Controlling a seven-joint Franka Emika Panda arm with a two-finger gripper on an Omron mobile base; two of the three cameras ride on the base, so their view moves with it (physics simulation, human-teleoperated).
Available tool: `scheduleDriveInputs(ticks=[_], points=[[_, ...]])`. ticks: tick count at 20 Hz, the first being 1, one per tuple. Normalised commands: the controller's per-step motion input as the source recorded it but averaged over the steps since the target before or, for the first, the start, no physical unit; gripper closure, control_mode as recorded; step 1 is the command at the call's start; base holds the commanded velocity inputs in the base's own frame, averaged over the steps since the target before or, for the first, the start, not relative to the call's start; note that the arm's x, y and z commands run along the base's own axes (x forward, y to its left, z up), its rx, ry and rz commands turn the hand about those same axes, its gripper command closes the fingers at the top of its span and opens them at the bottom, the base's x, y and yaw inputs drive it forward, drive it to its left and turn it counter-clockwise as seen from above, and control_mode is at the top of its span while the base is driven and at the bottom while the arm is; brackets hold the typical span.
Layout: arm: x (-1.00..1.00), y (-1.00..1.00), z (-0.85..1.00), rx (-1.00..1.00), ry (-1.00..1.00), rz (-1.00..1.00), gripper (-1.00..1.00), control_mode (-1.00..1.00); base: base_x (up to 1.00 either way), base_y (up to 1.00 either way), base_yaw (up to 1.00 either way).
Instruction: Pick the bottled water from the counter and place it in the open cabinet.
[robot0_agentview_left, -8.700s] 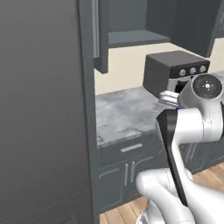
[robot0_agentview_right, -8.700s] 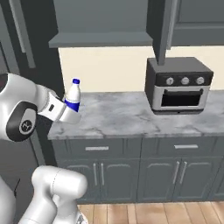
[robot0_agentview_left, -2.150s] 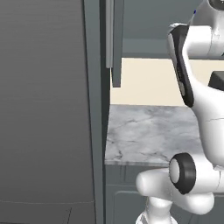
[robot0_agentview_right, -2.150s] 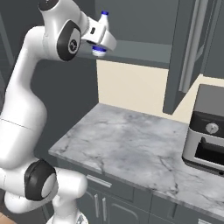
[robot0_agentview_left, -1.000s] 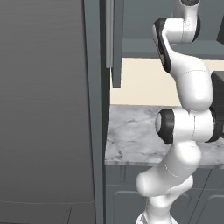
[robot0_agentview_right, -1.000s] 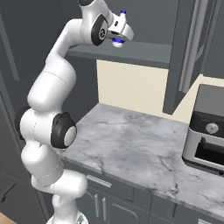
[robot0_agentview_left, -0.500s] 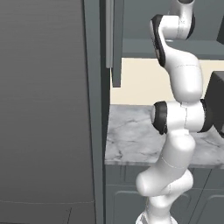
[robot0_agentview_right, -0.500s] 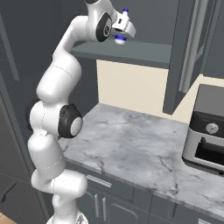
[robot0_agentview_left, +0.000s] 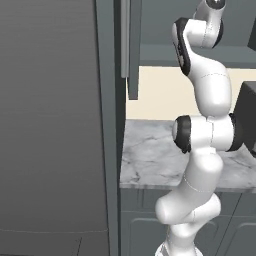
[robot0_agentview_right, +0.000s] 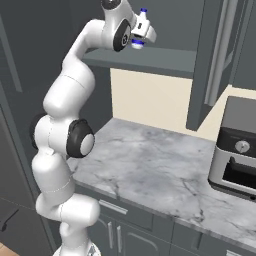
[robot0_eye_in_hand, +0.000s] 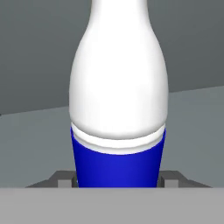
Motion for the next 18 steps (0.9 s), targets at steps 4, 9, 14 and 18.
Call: scheduleDriveInputs(ticks=[4, 9, 14, 18], points=[[0.04, 0.0, -0.27, -0.01, -0.1, 0.04, 1.0, -1.0, 0.0, 0.0, 0.0], [-0.11, 0.0, -0.07, -0.04, -0.06, 0.01, 1.0, -1.0, 0.0, 0.0, 0.0], [-0.14, 0.0, -0.04, -0.04, 0.0, 0.0, 1.0, -1.0, 0.0, 0.0, 0.0], [-0.05, 0.01, -0.03, -0.04, 0.0, 0.0, 1.0, -1.0, 0.0, 0.0, 0.0]])
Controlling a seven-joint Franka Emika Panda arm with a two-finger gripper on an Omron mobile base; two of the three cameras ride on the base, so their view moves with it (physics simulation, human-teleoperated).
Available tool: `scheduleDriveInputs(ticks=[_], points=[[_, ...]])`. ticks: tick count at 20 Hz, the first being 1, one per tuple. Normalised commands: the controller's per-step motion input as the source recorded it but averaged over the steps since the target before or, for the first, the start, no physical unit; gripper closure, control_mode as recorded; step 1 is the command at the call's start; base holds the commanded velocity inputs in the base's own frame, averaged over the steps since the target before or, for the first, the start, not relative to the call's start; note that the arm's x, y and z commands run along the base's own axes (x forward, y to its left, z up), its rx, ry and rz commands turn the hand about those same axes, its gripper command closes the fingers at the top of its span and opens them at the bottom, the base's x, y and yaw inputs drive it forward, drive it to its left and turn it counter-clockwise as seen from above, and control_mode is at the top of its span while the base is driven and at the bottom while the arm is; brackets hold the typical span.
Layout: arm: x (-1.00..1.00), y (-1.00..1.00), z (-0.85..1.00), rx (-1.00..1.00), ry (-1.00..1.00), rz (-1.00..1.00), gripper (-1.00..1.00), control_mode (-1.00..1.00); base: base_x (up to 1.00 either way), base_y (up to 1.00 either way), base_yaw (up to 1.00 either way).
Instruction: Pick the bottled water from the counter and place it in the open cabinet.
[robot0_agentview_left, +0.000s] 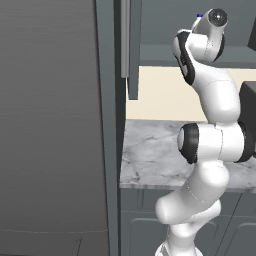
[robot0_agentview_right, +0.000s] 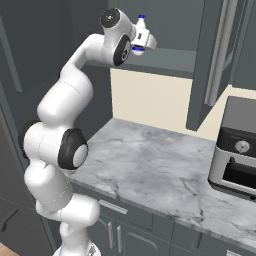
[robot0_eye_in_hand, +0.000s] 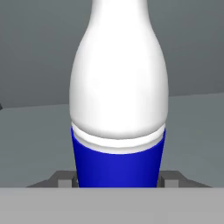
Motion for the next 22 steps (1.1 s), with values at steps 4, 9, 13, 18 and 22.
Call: scheduleDriveInputs(ticks=[4, 9, 13, 18, 22], points=[[0.0, 0.0, -0.16, -0.03, 0.04, 0.0, 1.0, -1.0, 0.0, 0.0, 0.0], [0.0, 0.0, -0.19, -0.03, 0.08, 0.0, 1.0, -1.0, 0.0, 0.0, 0.0], [0.0, 0.0, -0.05, -0.02, 0.05, 0.0, 1.0, -1.0, 0.0, 0.0, 0.0], [0.06, 0.0, 0.0, -0.01, 0.0, 0.0, 1.0, -1.0, 0.0, 0.0, 0.0], [0.08, 0.0, -0.01, 0.0, 0.0, 0.0, 1.0, -1.0, 0.0, 0.0, 0.0]])
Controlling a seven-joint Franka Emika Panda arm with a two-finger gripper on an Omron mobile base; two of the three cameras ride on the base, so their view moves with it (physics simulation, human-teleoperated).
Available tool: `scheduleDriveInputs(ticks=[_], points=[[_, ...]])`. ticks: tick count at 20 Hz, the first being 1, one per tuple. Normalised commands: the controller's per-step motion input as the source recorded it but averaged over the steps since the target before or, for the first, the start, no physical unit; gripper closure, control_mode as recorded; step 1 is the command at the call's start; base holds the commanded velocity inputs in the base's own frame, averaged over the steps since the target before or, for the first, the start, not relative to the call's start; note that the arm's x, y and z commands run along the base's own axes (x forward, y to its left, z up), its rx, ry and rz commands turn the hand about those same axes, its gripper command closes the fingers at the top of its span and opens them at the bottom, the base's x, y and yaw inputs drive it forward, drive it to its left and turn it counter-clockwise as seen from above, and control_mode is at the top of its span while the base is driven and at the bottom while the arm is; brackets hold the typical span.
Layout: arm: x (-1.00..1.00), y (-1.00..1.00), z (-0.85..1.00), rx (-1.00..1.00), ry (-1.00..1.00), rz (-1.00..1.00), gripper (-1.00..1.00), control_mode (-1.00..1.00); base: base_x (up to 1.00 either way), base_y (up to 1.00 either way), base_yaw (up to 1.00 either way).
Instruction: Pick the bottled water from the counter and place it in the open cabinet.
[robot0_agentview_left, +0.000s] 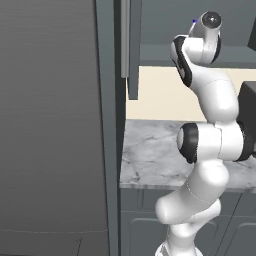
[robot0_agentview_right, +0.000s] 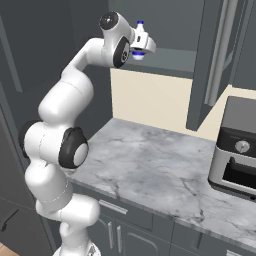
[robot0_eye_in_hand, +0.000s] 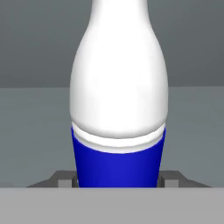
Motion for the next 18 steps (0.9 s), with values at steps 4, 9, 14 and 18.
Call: scheduleDriveInputs(ticks=[4, 9, 14, 18], points=[[0.04, 0.0, -0.09, 0.0, -0.07, 0.0, 1.0, -1.0, 0.0, 0.0, 0.0], [0.01, 0.0, -0.14, 0.0, -0.08, 0.0, 1.0, -1.0, 0.0, 0.0, 0.0], [0.0, 0.0, -0.12, -0.01, -0.06, 0.0, 1.0, -1.0, 0.0, 0.0, 0.0], [0.0, 0.0, 0.0, 0.0, 0.0, 0.0, 1.0, -1.0, 0.0, 0.0, 0.0]])
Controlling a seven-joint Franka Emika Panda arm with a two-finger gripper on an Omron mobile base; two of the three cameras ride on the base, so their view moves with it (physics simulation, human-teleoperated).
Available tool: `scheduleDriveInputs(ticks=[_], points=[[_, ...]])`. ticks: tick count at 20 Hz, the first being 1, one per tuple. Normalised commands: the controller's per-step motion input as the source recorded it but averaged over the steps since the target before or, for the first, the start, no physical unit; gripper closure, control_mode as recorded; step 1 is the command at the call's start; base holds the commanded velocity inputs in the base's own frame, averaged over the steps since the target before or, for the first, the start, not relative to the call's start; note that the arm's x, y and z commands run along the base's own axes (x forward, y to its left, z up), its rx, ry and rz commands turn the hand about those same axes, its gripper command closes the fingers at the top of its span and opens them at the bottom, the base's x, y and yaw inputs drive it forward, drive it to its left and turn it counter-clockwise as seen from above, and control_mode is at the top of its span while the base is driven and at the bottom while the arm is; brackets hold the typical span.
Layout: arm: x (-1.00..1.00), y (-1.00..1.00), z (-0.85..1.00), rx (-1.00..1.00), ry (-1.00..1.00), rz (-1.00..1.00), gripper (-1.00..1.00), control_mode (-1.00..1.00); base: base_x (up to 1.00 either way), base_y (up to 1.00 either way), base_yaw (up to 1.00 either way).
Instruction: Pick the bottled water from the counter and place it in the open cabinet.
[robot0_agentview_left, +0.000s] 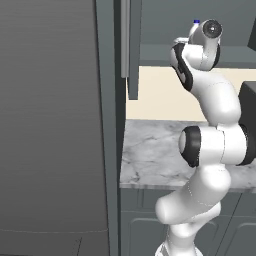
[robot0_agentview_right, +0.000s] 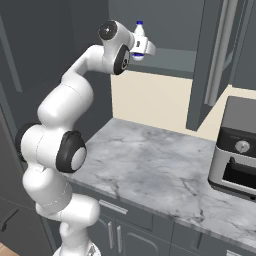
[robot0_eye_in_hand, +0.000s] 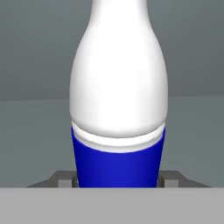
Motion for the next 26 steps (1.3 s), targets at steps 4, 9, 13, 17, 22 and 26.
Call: scheduleDriveInputs(ticks=[4, 9, 13, 17, 22, 26], points=[[0.0, 0.0, 0.0, 0.0, 0.0, 0.0, 1.0, -1.0, 0.0, 0.0, 0.0], [0.0, 0.0, 0.0, 0.0, 0.0, 0.0, 1.0, -1.0, 0.0, 0.0, 0.0], [0.0, 0.0, 0.0, 0.0, 0.0, 0.0, -1.0, -1.0, 0.0, 0.0, 0.0], [0.0, 0.0, 0.0, 0.0, 0.0, 0.0, -1.0, -1.0, 0.0, 0.0, 0.0], [0.0, 0.0, 0.0, 0.0, 0.0, 0.0, -1.0, -1.0, 0.0, 0.0, 0.0], [0.0, 0.0, 0.0, 0.0, 0.0, 0.0, -1.0, -1.0, 0.0, 0.0, 0.0]])
